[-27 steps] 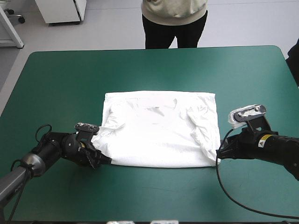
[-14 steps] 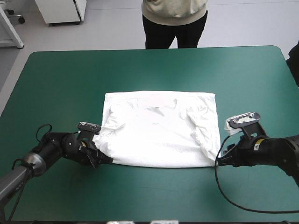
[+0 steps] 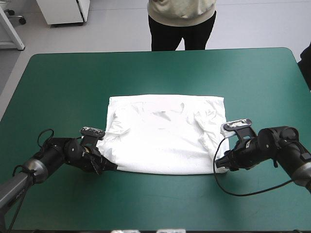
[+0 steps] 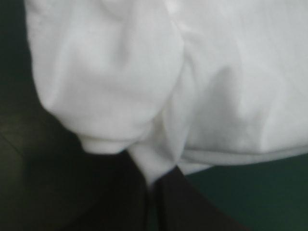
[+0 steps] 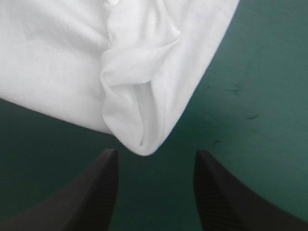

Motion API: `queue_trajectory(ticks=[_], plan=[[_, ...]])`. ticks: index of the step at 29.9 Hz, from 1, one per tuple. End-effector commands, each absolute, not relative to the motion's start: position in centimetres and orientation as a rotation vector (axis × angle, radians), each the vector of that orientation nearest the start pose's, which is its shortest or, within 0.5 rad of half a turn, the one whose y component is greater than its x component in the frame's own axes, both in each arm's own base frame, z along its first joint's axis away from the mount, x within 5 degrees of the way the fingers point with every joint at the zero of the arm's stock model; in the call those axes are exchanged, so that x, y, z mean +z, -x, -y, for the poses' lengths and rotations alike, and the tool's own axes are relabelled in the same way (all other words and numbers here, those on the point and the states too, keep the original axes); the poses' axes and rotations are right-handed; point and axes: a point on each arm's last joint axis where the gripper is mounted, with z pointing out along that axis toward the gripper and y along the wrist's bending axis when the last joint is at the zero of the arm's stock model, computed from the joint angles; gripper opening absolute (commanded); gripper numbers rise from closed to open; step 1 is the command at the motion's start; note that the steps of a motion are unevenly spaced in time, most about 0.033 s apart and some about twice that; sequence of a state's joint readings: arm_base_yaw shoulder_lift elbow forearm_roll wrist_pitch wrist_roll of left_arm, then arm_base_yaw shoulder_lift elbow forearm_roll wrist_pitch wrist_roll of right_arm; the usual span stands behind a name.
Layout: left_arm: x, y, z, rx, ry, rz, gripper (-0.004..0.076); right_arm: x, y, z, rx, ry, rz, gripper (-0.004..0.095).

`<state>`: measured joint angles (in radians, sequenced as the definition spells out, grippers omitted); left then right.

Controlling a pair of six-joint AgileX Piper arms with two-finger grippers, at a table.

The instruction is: Fold the cloth

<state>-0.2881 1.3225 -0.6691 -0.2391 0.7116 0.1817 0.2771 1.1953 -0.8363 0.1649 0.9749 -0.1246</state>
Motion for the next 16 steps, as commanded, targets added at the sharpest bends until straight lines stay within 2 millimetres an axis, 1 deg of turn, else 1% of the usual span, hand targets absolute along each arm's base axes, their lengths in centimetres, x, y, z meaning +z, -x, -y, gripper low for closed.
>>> queue_trajectory(ticks=[1,3,5,11,13,14,16], plan=[[20.6,-20.4,8.0,-0.328,-0.426,-2.831,-0.0009,26.9,-20.8,-7.6,0.318,0.463,-2.754,0.0475],[20.6,-20.4,8.0,-0.328,-0.426,-2.831,-0.0009,26.4,-21.2,-7.8,0.332,0.476,-2.764,0.0474],[20.6,-20.4,8.0,-0.328,-0.426,-2.831,-0.0009,25.4,-21.4,-7.9,0.327,0.471,-2.787,0.0474],[20.6,-20.4,8.0,-0.326,-0.427,-2.831,-0.0009,21.3,-20.9,-7.6,0.303,0.461,-2.880,0.0465],[20.6,-20.3,8.0,-0.326,-0.429,-2.834,-0.0009,20.8,-20.7,-7.5,0.302,0.449,-2.885,0.0414],[20.6,-20.3,8.0,-0.327,-0.429,-2.835,-0.0009,20.7,-20.6,-7.5,0.306,0.446,-2.888,0.0361],[20.6,-20.3,7.9,-0.322,-0.433,-2.835,-0.0009,20.7,-20.6,-7.6,0.314,0.455,-2.890,0.0221]])
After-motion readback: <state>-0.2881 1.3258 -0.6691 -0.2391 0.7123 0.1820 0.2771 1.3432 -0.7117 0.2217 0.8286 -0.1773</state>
